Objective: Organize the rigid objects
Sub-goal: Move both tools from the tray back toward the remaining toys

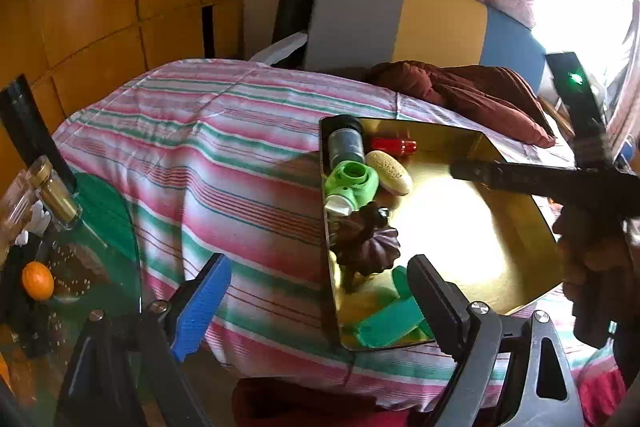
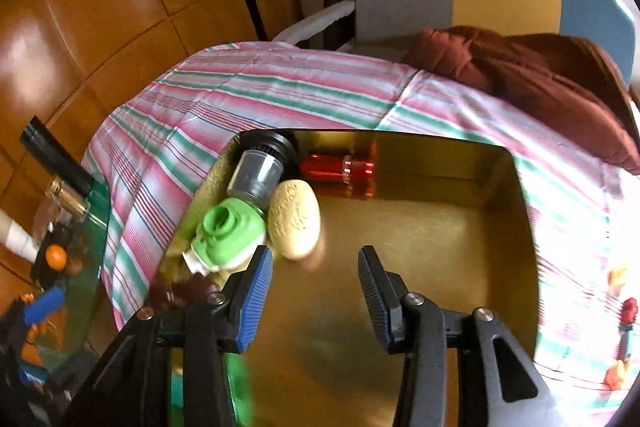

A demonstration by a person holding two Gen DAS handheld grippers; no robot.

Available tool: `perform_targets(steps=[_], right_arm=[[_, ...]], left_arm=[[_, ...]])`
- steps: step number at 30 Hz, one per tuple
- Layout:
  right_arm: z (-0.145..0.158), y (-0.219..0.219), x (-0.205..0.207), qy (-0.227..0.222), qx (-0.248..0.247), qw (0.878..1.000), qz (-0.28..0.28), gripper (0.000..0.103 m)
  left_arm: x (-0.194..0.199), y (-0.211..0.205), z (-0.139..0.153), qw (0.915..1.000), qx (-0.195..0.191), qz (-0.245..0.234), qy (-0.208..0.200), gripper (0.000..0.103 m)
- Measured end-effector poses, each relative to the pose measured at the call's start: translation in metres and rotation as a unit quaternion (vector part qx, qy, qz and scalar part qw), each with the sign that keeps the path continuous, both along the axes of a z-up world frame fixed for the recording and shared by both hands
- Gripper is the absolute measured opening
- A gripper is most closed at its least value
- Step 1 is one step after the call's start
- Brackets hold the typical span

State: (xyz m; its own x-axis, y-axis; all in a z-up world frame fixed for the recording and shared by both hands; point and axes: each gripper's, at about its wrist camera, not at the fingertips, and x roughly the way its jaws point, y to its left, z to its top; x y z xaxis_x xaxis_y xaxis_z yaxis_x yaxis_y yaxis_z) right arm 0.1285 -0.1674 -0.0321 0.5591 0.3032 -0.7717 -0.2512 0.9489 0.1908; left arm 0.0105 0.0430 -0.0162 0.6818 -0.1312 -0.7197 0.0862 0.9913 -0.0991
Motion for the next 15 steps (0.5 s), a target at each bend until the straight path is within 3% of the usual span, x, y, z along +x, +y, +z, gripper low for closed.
perform_targets(steps=[10, 12, 15], right_arm=[[0.015, -0.074, -0.041, -0.042, -0.011, 0.998, -0.055, 0.046], [0.016, -0.094, -0.047, -0.046, -0.014, 0.996, -0.074, 0.053], [0.016, -0.128, -0.055, -0.048, -0.021, 0.993, -0.107, 0.054]], left_arm=[[-0.005, -0.027, 0.010, 0.9992, 0.023, -0.031, -0.011, 0.090], [-0.005, -0.034, 0.013, 0.9988, 0.028, -0.038, -0.013, 0.090], [-0.006, -0.043, 0.016, 0.9981, 0.034, -0.049, -0.017, 0.090]])
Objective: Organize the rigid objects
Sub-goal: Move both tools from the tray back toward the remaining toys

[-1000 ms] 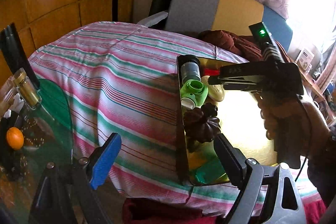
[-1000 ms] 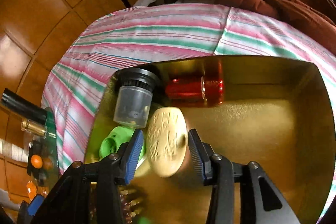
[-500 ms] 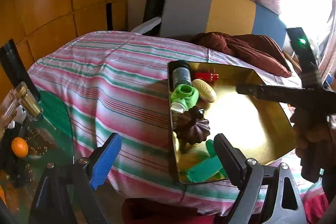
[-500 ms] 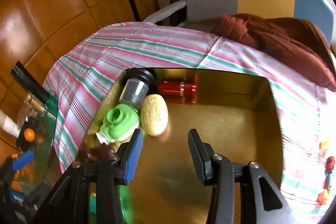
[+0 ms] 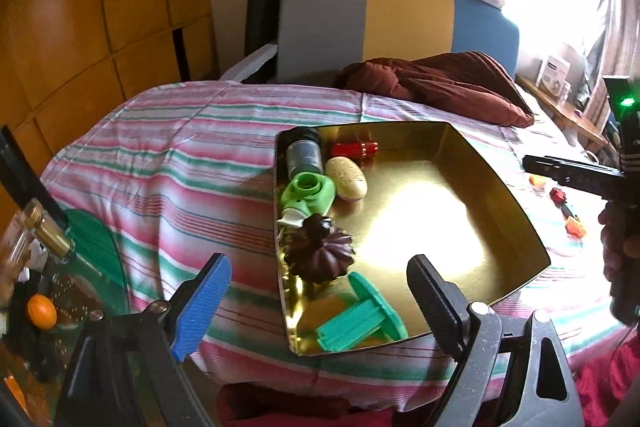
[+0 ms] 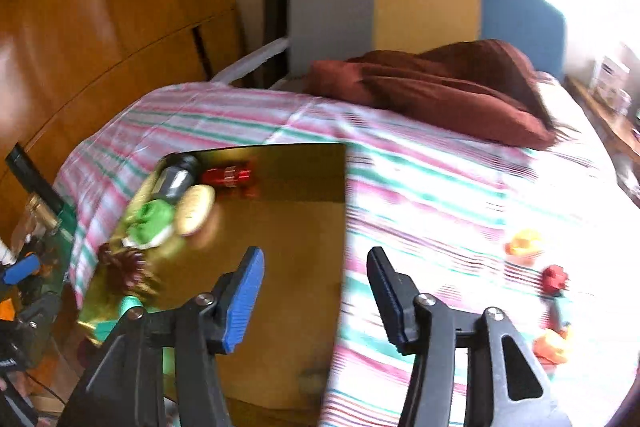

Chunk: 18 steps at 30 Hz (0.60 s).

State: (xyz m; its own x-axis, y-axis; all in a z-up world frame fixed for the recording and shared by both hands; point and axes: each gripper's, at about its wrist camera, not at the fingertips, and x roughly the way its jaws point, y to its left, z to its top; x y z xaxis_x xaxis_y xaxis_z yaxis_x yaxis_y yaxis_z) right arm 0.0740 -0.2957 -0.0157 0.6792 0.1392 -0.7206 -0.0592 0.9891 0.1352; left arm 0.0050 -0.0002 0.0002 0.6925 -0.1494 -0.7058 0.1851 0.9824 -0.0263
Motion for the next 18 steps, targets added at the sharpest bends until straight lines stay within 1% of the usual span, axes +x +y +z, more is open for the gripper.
perform_targets(steps=[6, 10, 12, 14, 16, 18], right_arm=[[-0.005, -0.083, -0.015, 0.008, -0.020, 0.996, -0.088, 0.054], [-0.018, -0.154, -0.027, 0.019, -0.025, 0.983, -0.179, 0.054], [-0.030, -0.191, -0.035, 0.028, -0.019, 0.972, -0.233, 0.054], [-0.046, -0.229, -0.047, 0.039, -0.003, 0.956, -0.290, 0.054], [-0.063, -0.259, -0.063, 0.050, 0.024, 0.939, -0.341, 0.054], [-0.078, -0.285, -0.071, 0.092, 0.064, 0.913, -0.391, 0.054]], left_arm=[[0.001, -0.023, 0.004, 0.9996, 0.018, -0.023, -0.001, 0.090], [0.005, -0.039, 0.007, 0.9989, 0.004, -0.045, 0.011, 0.090], [0.006, -0.052, 0.010, 0.9980, 0.003, -0.062, 0.011, 0.090], [0.007, -0.067, 0.015, 0.9968, 0.006, -0.079, 0.005, 0.090], [0.008, -0.082, 0.018, 0.9950, 0.007, -0.100, 0.005, 0.090], [0.010, -0.102, 0.020, 0.9922, 0.008, -0.124, 0.006, 0.090]])
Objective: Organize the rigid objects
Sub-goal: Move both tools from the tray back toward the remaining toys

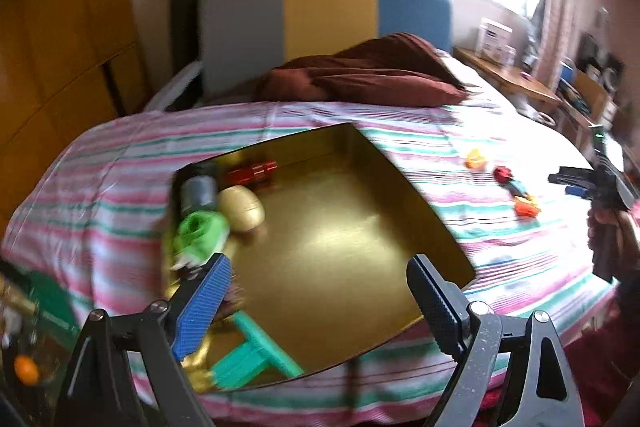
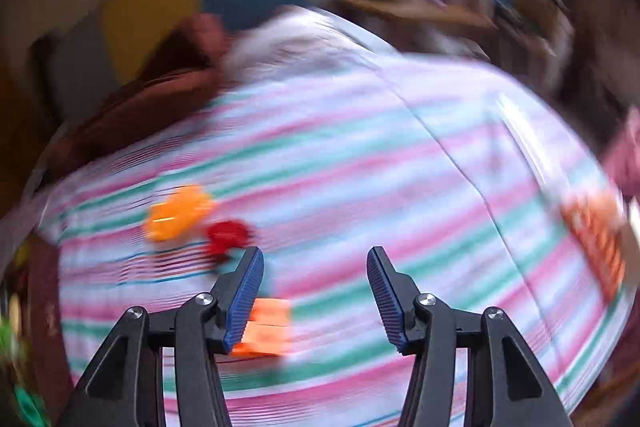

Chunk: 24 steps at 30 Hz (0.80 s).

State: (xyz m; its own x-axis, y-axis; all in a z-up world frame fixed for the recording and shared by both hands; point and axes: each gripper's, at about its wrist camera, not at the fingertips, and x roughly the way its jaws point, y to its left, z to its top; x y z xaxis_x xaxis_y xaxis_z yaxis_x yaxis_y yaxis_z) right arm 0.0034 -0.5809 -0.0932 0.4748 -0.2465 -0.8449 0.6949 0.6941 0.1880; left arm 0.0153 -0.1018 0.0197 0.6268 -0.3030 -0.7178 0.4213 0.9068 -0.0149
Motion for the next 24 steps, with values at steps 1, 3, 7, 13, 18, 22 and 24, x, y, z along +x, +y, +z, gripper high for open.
perform_targets(steps=[1, 3, 7, 13, 18, 22, 24], right_arm=[[-0.005, -0.010, -0.004, 0.000, 0.024, 1.000, -0.020, 0.054], [-0.012, -0.024, -0.009, -0.008, 0.067, 0.997, -0.042, 0.054], [-0.014, -0.029, -0.014, -0.021, 0.103, 0.993, -0.047, 0.054], [-0.013, -0.017, -0.002, -0.020, 0.118, 0.993, -0.018, 0.054], [-0.010, -0.012, 0.002, -0.025, 0.127, 0.992, -0.002, 0.054], [-0.012, -0.014, 0.000, -0.026, 0.145, 0.989, -0.001, 0.055], [-0.012, -0.016, -0.001, -0.032, 0.154, 0.988, 0.000, 0.055]], left_arm=[[0.001, -0.011, 0.000, 0.9999, 0.002, -0.012, 0.002, 0.090], [0.004, -0.035, 0.000, 0.9993, 0.005, -0.037, 0.007, 0.090], [0.011, -0.076, 0.003, 0.9968, 0.011, -0.077, 0.016, 0.090], [0.037, -0.138, 0.003, 0.9907, 0.028, -0.130, 0.026, 0.089], [0.065, -0.183, -0.007, 0.9867, 0.048, -0.153, 0.030, 0.088], [0.088, -0.224, -0.025, 0.9810, 0.063, -0.177, 0.047, 0.088], [0.096, -0.242, -0.033, 0.9787, 0.068, -0.187, 0.051, 0.088]])
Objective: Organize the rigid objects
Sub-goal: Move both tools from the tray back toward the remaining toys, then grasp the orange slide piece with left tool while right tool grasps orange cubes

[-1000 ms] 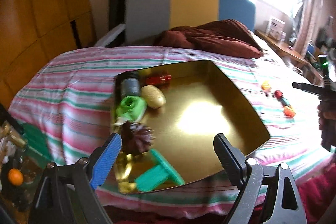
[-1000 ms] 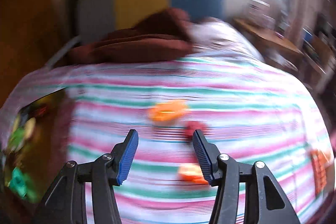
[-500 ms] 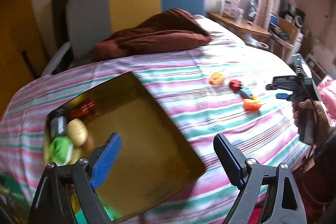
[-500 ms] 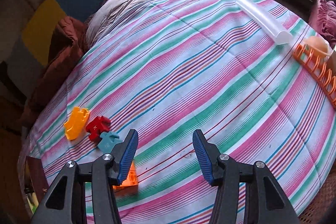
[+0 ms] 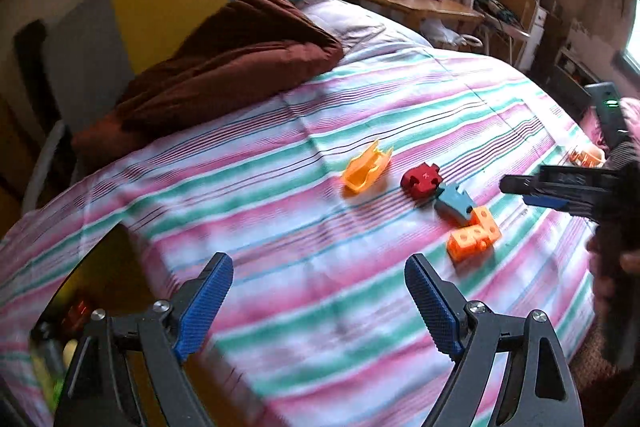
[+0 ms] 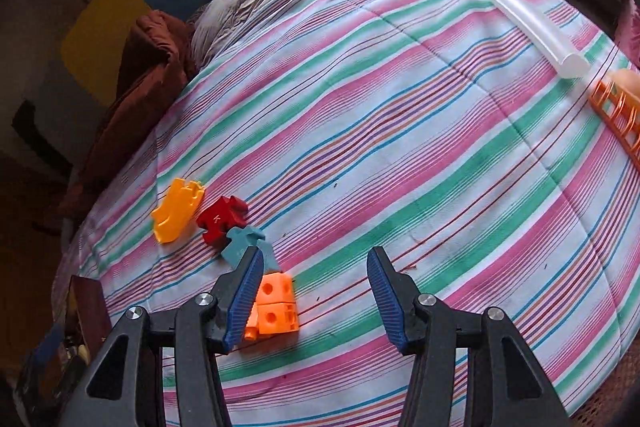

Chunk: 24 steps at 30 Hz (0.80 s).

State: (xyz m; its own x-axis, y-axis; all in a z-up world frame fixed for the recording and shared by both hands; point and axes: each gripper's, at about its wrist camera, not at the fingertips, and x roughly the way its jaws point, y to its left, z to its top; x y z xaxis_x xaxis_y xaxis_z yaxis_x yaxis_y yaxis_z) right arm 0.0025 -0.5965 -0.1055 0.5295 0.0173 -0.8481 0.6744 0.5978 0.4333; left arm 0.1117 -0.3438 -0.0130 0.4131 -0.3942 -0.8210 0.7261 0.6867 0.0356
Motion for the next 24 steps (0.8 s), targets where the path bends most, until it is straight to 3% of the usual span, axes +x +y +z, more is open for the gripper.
perform_targets(steps=[13, 22, 23, 24], right_arm=[[0.005, -0.005, 0.000, -0.017, 0.021, 1.000, -0.002, 0.055], [0.005, -0.008, 0.000, -0.020, 0.025, 0.999, -0.006, 0.055], [0.005, -0.008, -0.001, -0.019, 0.023, 1.000, -0.006, 0.055], [0.004, -0.008, 0.000, -0.017, 0.021, 1.000, -0.005, 0.055]], left_arm=[[0.041, -0.098, -0.048, 0.9967, 0.047, -0.064, -0.016, 0.087], [0.057, -0.131, -0.075, 0.9943, 0.061, -0.086, -0.015, 0.076], [0.058, -0.134, -0.078, 0.9940, 0.063, -0.088, -0.011, 0.064], [0.058, -0.136, -0.082, 0.9937, 0.068, -0.089, -0.004, 0.045]])
